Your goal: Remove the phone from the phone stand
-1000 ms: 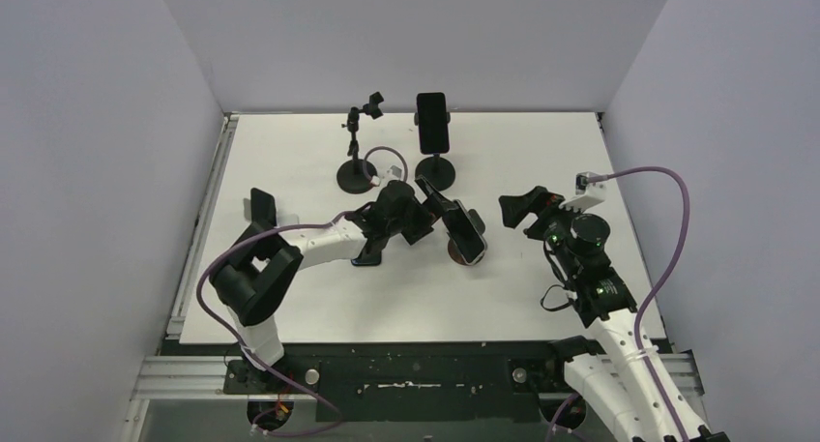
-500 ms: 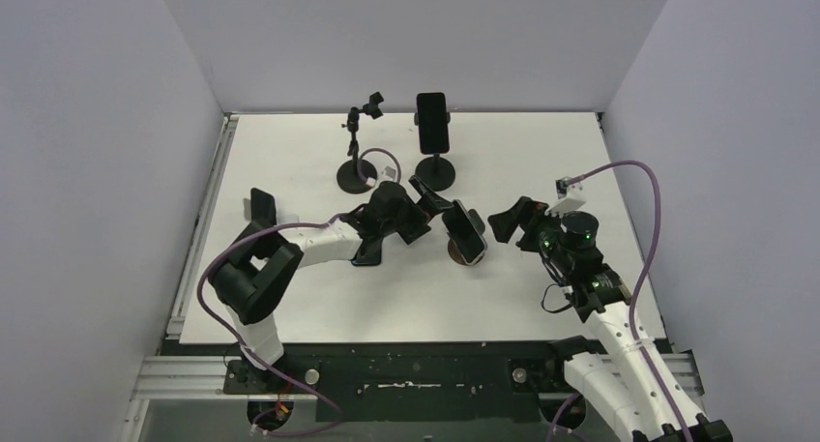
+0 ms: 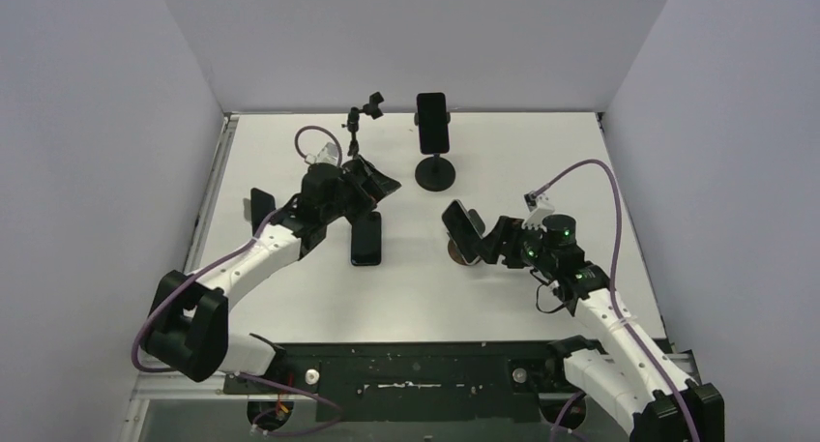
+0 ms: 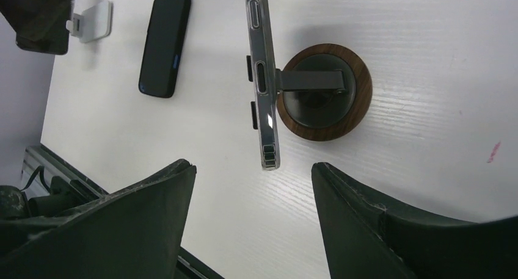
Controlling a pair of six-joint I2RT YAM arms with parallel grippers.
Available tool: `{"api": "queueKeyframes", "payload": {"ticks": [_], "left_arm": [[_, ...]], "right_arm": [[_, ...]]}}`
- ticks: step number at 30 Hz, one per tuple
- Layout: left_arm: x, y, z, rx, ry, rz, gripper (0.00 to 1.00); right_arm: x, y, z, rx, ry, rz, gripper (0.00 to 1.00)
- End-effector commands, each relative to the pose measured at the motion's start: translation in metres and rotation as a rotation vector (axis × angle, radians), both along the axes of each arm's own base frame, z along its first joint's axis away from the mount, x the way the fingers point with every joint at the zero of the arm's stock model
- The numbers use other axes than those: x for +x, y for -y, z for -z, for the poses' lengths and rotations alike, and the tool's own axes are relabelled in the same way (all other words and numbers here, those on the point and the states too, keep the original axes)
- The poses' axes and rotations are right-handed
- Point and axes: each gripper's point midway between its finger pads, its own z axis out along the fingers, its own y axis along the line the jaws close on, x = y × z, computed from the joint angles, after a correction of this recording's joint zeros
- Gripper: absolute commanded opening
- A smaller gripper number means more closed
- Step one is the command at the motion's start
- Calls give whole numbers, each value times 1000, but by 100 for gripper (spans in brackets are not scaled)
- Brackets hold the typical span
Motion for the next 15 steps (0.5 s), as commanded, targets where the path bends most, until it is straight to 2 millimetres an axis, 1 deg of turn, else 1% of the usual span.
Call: {"api": "queueKeyframes", "payload": {"ticks": [1,4,5,7,9,10,12,15], "left_arm": [[-9,-8,-40,72,207,215,97],[-13,-16,-52,130,279,237,97],[-14,-16,-59,131,321,240,97],[-18,-19,-65,134,376,241,97],[-21,-23,-69,174,446,255,97],[-24,-26,-68,213,481,262,97],[-30,-34,-66,304,527,227,97],[-40,-42,-72,359,616,194,97]], "right_arm": [[7,-13,-6,12,53,-70,69],[8,-17,0,0,43,-93,65],[9,-16,3,-8,38,-93,64],[12,-16,8,-19,28,-92,61],[14,-17,11,-25,21,-93,59],[15,-17,13,-25,19,-90,58],[19,-18,12,-21,30,-85,56],[23,-21,11,-17,33,-88,53]]}}
